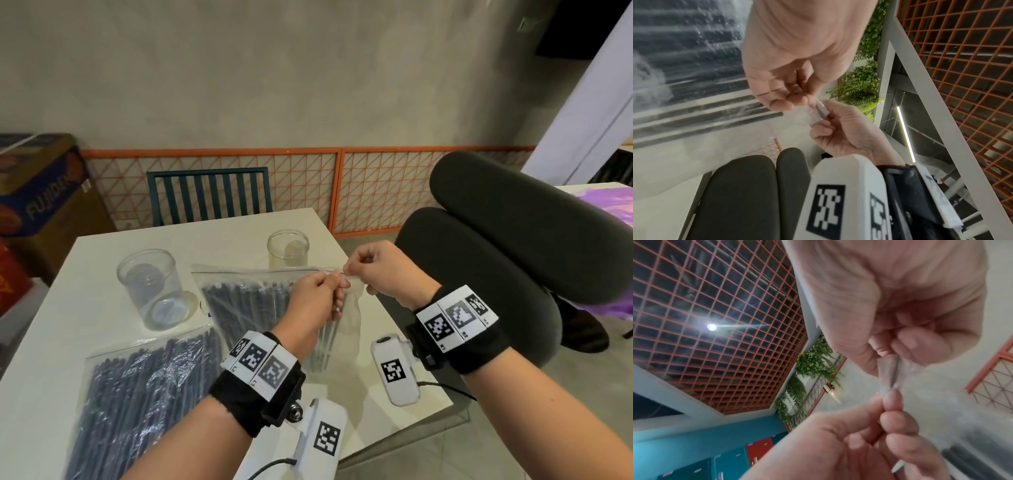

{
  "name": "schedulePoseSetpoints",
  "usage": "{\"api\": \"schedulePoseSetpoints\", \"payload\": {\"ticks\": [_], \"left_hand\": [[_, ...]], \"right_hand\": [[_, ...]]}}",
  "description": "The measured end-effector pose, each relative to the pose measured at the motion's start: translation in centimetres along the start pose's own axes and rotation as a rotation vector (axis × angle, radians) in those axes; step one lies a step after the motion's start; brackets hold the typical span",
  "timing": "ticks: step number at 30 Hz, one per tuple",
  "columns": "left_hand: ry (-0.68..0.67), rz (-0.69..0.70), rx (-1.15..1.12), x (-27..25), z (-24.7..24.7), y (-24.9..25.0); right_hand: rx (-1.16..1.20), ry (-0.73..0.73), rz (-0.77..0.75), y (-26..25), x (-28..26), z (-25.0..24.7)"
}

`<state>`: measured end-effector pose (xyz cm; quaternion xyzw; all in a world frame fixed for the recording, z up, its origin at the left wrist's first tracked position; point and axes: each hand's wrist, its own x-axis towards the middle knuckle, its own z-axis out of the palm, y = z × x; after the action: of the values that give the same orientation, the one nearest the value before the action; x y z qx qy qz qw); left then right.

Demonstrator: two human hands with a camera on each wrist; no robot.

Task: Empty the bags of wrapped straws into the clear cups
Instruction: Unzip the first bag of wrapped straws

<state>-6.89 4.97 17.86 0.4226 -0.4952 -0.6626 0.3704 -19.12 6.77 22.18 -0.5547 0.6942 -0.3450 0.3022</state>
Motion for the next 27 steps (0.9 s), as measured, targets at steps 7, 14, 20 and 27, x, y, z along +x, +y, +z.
{"api": "schedulePoseSetpoints", "payload": {"ticks": [7, 14, 20, 27], "left_hand": [[-0.004, 0.008, 0.013, -0.7, 0.6, -0.8], [0.020, -0.007, 0.024, -0.3, 0.1, -0.3], [0.207, 0.000, -0.080, 0.7, -2.4, 0.4], [0.149, 0.040, -0.031, 0.2, -2.4, -0.5]], "right_hand": [[-0.223, 0.220, -0.102, 1.4, 1.9, 0.5], [-0.241, -0.016, -0.230, 1.3, 2.2, 0.9], [-0.174, -0.047, -0.197, 1.8, 2.9, 1.1], [-0.607, 0.214, -0.213, 0.3, 3.3, 2.2]]}}
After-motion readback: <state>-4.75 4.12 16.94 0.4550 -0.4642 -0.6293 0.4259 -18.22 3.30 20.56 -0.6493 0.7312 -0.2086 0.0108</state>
